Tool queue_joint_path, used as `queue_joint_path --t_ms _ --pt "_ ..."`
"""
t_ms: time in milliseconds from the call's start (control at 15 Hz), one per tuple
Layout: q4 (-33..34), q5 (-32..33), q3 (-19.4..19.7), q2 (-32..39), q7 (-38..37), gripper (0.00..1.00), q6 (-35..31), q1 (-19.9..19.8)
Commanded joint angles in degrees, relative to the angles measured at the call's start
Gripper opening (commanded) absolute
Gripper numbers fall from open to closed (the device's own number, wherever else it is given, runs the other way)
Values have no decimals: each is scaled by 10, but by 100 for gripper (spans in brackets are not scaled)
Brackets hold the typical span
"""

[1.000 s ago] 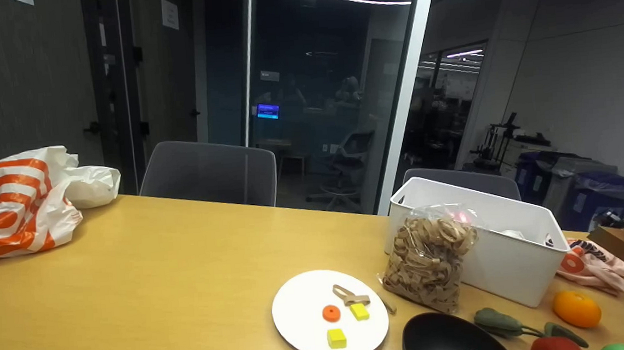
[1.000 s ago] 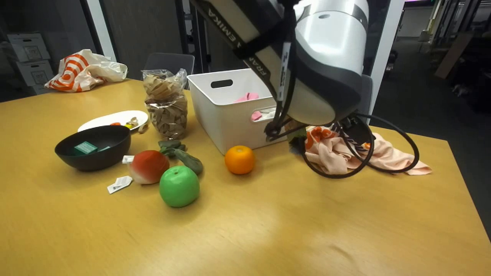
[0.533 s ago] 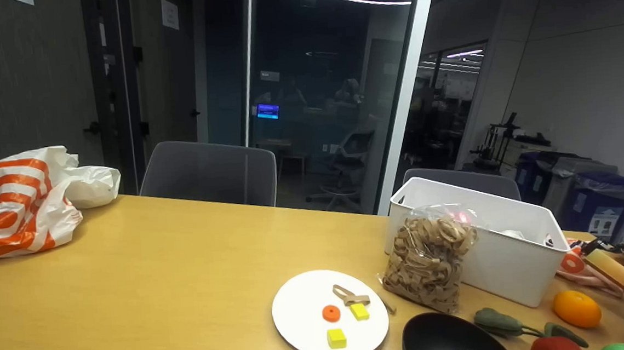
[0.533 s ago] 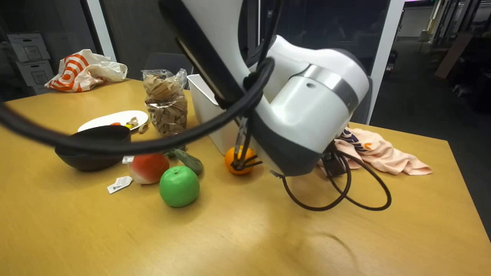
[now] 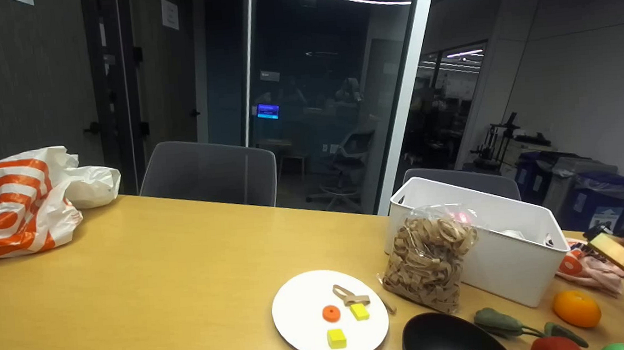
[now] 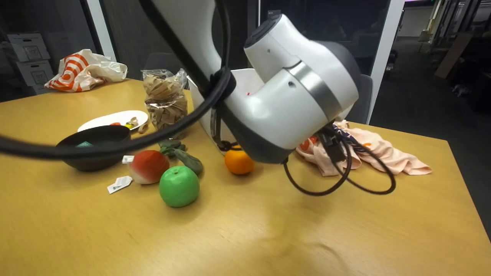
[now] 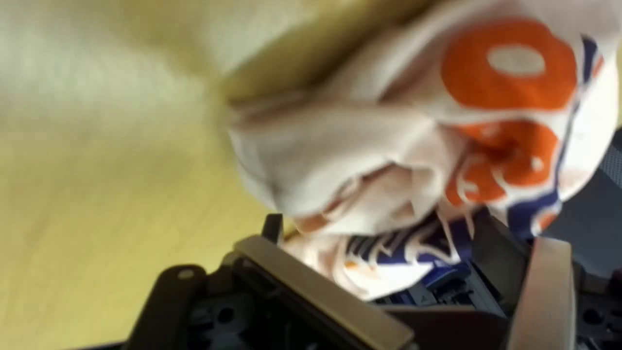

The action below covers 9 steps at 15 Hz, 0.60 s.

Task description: Remove the peach shirt from the basket, then unfold it

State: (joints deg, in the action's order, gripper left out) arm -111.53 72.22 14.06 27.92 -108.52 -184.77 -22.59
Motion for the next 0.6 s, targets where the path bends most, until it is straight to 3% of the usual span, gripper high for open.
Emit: queue_joint_path --t_ms 0,533 --pt "66 30 47 -9 -31 100 40 46" --pt "16 -26 -1 -18 72 100 128 32"
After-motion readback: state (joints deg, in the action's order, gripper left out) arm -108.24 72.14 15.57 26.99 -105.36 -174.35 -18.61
